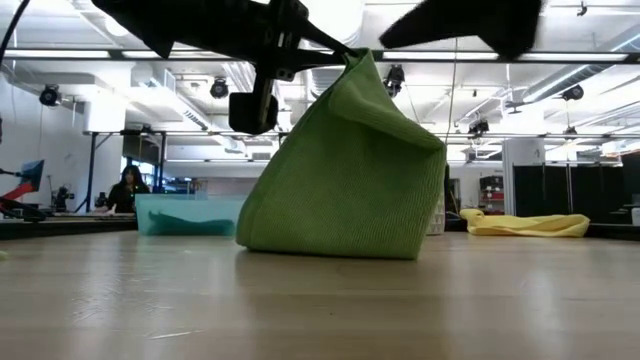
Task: Fold microfiber towels
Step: Fold the green microfiber cloth
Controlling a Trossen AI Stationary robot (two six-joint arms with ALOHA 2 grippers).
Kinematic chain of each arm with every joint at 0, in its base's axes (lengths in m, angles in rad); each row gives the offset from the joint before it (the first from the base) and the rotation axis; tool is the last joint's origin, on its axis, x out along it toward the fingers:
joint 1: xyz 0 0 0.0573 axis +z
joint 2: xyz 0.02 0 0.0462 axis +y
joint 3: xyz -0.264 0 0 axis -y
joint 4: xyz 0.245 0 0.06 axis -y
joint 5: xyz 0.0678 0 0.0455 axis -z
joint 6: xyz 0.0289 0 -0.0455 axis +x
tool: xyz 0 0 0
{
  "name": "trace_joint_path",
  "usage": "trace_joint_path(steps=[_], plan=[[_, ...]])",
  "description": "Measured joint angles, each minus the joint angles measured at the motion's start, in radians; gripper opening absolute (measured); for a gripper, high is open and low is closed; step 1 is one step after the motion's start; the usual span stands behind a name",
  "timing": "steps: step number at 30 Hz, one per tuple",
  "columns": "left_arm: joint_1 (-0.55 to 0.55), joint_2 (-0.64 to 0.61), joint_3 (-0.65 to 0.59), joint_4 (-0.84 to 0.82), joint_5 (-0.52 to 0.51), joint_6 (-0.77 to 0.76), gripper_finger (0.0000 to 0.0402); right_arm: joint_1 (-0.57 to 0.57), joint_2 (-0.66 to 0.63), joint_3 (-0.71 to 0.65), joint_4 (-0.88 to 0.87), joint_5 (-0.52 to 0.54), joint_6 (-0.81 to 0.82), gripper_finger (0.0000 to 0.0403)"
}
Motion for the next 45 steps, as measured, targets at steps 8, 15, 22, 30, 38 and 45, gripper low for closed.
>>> trace_joint_path(steps=[8, 15, 22, 30, 38, 45], plan=[[0.000, 0.000, 0.000, 0.001, 0.000, 0.045, 0.0000, 0.077, 0.015, -0.244, 0.425, 0.146, 0.719, 0.0238], [0.001, -0.002, -0.001, 0.055, 0.001, 0.086, 0.0000, 0.085, 0.129, -0.466, 1.000, 0.328, 1.057, 0.0238], [0.003, -0.002, -0.001, 0.052, 0.006, 0.095, 0.0000, 0.037, 0.361, -0.406, 1.625, 0.459, 0.888, 0.0238], [0.002, -0.003, -0.001, 0.052, 0.026, 0.095, 0.0000, 0.009, 0.510, -0.235, 1.744, 0.599, 0.809, 0.0236], [0.002, -0.004, -0.001, 0.053, 0.034, 0.095, 0.0000, 0.015, 0.525, -0.193, 1.738, 0.745, 0.776, 0.0201], [0.002, -0.004, -0.001, 0.052, 0.037, 0.102, 0.0000, 0.012, 0.517, -0.190, 1.738, 0.753, 0.738, 0.0163]])
